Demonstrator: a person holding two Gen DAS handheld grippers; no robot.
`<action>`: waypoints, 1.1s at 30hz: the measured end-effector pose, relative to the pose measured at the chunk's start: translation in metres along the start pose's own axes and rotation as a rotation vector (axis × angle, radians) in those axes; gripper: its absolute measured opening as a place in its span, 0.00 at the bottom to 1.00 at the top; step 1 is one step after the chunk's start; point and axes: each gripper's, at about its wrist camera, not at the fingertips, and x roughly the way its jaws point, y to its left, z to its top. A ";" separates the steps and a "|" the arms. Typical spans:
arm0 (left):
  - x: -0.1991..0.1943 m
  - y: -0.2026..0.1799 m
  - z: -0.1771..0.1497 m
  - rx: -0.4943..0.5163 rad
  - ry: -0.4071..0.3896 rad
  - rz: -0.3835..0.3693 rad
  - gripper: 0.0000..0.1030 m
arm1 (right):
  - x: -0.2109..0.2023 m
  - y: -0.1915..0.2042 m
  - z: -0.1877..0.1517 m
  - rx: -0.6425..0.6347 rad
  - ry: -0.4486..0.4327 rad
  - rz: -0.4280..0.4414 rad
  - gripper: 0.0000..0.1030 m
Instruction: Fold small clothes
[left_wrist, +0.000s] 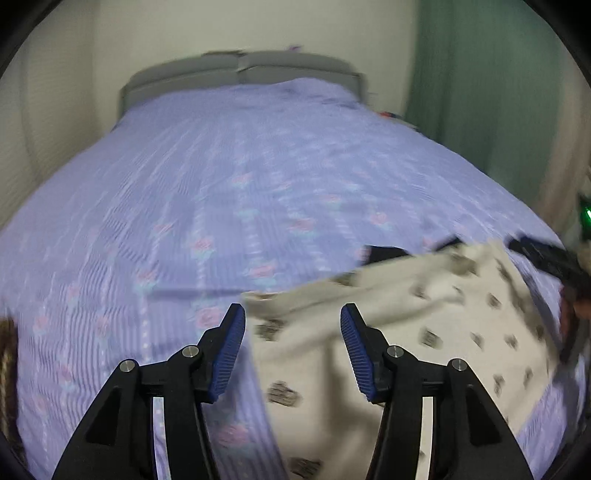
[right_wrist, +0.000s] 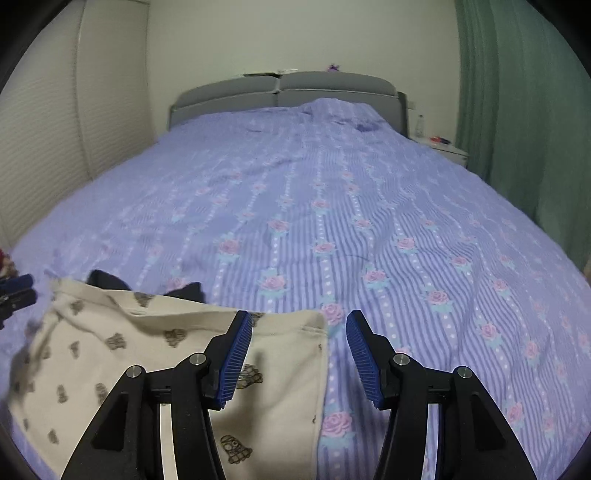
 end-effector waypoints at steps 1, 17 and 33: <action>0.007 0.006 0.003 -0.029 0.001 0.009 0.51 | 0.005 -0.001 0.001 0.019 0.013 -0.013 0.53; 0.052 0.026 0.000 -0.162 0.134 0.016 0.51 | 0.043 -0.010 0.000 0.117 0.124 -0.020 0.38; 0.038 0.010 0.020 -0.119 0.053 0.005 0.12 | 0.023 -0.013 0.008 0.107 0.041 -0.049 0.10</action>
